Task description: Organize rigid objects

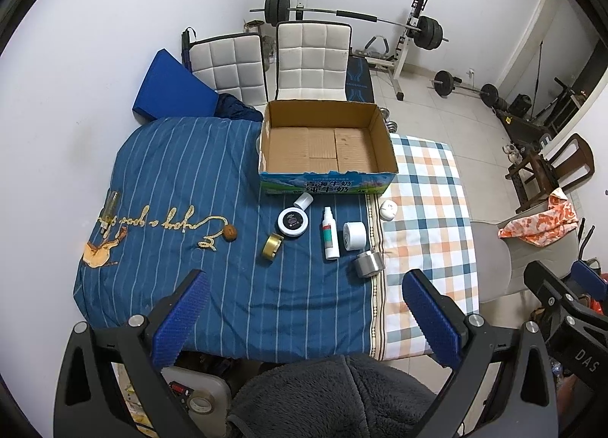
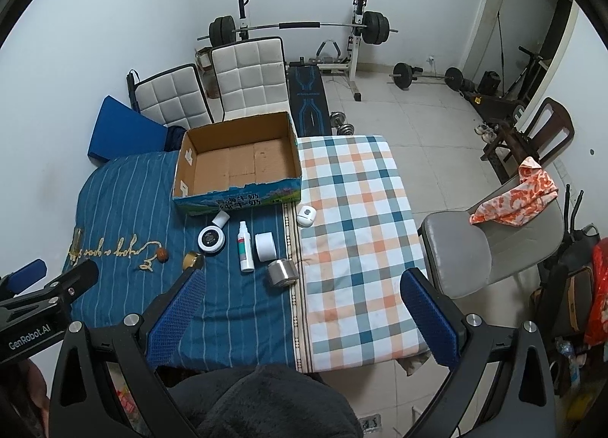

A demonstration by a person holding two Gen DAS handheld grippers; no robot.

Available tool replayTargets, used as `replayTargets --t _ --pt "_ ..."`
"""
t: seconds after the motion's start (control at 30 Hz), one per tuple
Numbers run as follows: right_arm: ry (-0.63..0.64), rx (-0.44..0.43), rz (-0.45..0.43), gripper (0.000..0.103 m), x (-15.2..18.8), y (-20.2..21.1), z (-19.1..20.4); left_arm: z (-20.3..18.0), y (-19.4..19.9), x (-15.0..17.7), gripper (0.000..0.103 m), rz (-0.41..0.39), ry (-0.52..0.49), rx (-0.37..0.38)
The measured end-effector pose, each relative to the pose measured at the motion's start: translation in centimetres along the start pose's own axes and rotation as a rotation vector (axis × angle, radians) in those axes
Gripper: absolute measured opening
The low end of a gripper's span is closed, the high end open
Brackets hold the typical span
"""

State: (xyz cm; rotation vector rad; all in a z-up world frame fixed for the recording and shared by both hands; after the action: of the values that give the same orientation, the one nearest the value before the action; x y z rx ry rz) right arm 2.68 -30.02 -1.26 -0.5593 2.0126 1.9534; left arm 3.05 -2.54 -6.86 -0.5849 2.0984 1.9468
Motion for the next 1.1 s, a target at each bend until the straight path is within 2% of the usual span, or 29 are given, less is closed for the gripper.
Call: replayTargets --t 1.1 --pt "-0.016 0.013 -0.022 0.103 -0.46 0.04 -0.41 -0.04 0.10 -0.72 0.103 -0.006 0.003 0.010"
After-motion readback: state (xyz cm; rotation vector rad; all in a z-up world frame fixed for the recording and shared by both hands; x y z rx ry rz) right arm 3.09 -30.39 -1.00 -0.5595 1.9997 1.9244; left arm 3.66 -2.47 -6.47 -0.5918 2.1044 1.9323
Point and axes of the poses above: each gripper's, at about its wrist camera, not at the fingertips, and y roughly against the way its jaws point, z to its left, x to its underside, the point moved 8 cm from there along -y, roughly the way its jaws point, and after that the axes turned 6 degrees about y, right-handed, at the moved point
